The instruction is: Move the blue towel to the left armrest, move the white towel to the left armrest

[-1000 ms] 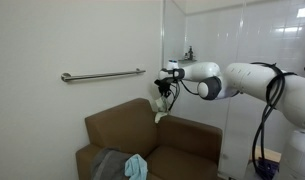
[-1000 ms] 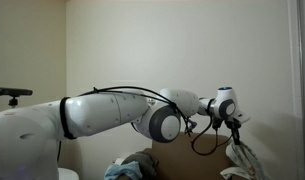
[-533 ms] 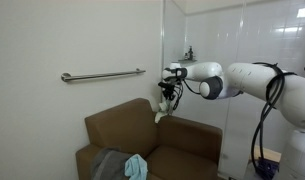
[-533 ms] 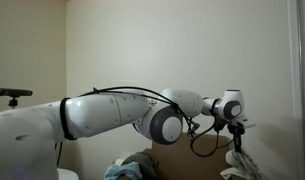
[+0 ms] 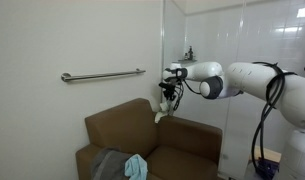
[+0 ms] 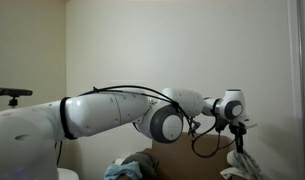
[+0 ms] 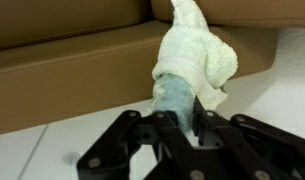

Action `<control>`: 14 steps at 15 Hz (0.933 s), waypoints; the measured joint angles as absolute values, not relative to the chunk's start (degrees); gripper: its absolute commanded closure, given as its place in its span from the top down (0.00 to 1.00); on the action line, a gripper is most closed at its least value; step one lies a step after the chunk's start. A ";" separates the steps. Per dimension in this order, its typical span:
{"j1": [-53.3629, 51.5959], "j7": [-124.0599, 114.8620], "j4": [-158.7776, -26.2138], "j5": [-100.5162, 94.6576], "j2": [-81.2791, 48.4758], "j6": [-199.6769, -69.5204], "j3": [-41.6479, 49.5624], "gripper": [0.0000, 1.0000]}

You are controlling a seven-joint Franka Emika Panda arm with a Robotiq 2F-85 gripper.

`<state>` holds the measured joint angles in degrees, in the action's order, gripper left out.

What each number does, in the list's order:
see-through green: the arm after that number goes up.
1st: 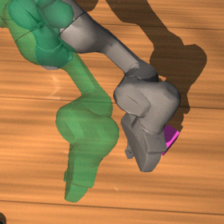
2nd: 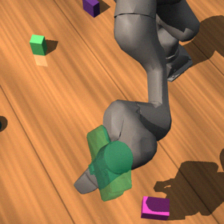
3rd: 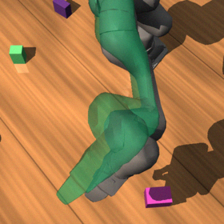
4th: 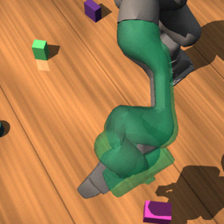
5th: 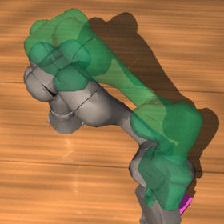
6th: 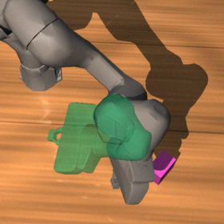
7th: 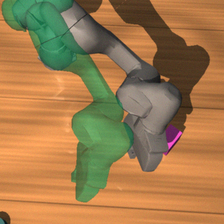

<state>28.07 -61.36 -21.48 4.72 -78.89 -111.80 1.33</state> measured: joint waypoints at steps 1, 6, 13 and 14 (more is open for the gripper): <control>28.15 -60.55 -22.19 5.09 -79.77 -110.20 1.16 0.04; 29.37 -51.72 -27.28 6.85 -86.97 -109.53 -1.82 0.04; 28.36 -35.65 -40.07 10.04 -87.31 -106.83 -2.83 0.04; 28.16 -33.26 -41.97 9.85 -87.02 -106.83 -3.03 0.04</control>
<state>28.16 -33.26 -41.97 9.85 -87.02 -106.83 -3.03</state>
